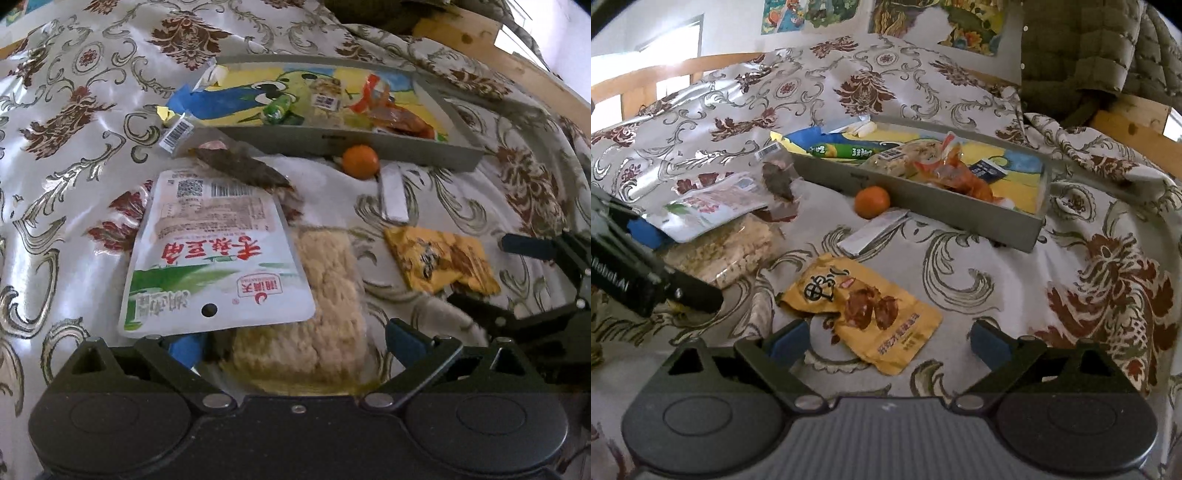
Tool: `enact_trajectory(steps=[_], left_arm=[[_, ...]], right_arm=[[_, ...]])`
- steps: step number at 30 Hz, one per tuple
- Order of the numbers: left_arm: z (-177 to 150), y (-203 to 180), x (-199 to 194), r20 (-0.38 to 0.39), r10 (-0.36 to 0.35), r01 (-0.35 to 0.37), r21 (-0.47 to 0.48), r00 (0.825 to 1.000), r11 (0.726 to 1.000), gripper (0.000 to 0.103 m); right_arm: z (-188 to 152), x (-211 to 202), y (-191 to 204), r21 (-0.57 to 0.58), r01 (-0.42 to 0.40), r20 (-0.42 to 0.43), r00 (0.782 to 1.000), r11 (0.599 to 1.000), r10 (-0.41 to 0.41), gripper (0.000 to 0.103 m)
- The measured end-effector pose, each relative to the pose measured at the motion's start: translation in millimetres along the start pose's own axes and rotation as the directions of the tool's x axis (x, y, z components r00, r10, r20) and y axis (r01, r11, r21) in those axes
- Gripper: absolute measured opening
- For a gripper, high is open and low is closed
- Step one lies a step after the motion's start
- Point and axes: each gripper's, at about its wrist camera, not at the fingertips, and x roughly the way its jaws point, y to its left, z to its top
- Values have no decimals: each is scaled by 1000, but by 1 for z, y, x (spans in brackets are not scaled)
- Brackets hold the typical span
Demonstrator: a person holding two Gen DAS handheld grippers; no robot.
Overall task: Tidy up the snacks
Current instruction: 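Move left gripper to the rice-cake packet while right gripper approaches the yellow snack bag, then close left gripper on the rice-cake bag while right gripper closes on the yellow bag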
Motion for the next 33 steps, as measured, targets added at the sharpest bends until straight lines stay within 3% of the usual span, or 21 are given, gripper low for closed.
enact_trajectory(steps=[8,16,18,22,25,29,33], left_arm=[[3,-6,11,-26,25,-22,79,999,997,99],[3,1,8,-22,21,-19,81,1000,997,82],[2,2,5,-17,18,-16,72,1000,997,79],[-4,1,1,6,26,-26,57,1000,998,76],[-6,2,-2,6,23,-23,36,1000,999,75],[-11,3,-7,-6,2,-2,-9,1000,1000,75],[-17,-3,-10,-6,9,-9,9,1000,1000,75]], right_arm=[[8,24,6,-80,-61,14,998,995,62,98],[13,37,4,-75,-113,-3,994,991,113,101],[12,35,5,-86,-117,-2,993,989,117,96],[13,29,13,-86,-137,-19,991,987,136,73],[14,22,19,-86,-137,-36,990,987,134,65],[14,11,22,-76,-143,-56,989,987,139,68],[13,12,24,-112,-121,-32,993,986,118,73]])
